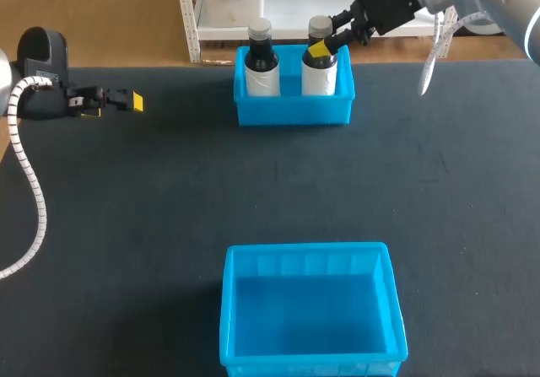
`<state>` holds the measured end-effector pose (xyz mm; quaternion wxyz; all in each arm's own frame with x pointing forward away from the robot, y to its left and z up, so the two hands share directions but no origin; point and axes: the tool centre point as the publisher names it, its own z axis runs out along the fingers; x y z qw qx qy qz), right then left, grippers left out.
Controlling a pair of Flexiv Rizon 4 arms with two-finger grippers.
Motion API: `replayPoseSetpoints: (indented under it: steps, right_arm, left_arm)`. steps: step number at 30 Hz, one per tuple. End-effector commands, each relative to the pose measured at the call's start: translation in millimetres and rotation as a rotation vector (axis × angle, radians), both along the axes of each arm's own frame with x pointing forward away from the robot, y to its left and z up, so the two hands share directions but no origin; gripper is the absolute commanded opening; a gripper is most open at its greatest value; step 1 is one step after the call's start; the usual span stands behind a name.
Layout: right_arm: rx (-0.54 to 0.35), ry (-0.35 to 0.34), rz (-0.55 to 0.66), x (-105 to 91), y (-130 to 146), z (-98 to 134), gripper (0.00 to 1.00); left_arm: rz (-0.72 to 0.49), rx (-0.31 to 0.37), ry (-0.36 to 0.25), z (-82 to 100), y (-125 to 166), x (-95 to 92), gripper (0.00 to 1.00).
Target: Pick up the bottle, and place it in the far bin if it is heavy, or in the near bin if it is light.
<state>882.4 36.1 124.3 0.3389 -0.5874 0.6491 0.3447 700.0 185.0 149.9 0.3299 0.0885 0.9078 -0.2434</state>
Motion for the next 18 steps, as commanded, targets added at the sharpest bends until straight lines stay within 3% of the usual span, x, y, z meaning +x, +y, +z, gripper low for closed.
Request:
replayPoseSetpoints:
  steps: [1, 3, 4, 5, 6, 7, 18]
  right_arm:
    - [0.02, 0.16, 0.253, 9.1, 1.5, 0.8, 0.0]
    - [0.019, 0.157, 0.253, 9.0, 1.6, 0.8, 0.0]
    - [0.017, 0.155, 0.253, 8.7, 1.6, 0.9, 0.3]
    - [0.016, 0.154, 0.254, 8.2, 1.8, 1.1, 0.46]
    - [0.016, 0.153, 0.255, 7.9, 1.9, 1.2, 0.96]
    - [0.016, 0.152, 0.257, 7.7, 2.1, 1.3, 1.0]
    - [0.016, 0.154, 0.255, 5.7, -0.5, 3.6, 1.0]
  left_arm:
    - [0.0, 0.0, 0.0, 0.0, 0.0, 0.0, 1.0]
    - [0.0, 0.0, 0.0, 0.0, 0.0, 0.0, 1.0]
    - [0.0, 0.0, 0.0, 0.0, 0.0, 0.0, 1.0]
    - [0.0, 0.0, 0.0, 0.0, 0.0, 0.0, 1.0]
    - [0.0, 0.0, 0.0, 0.0, 0.0, 0.0, 1.0]
    - [0.0, 0.0, 0.0, 0.0, 0.0, 0.0, 1.0]
    - [0.0, 0.0, 0.0, 0.0, 0.0, 0.0, 1.0]
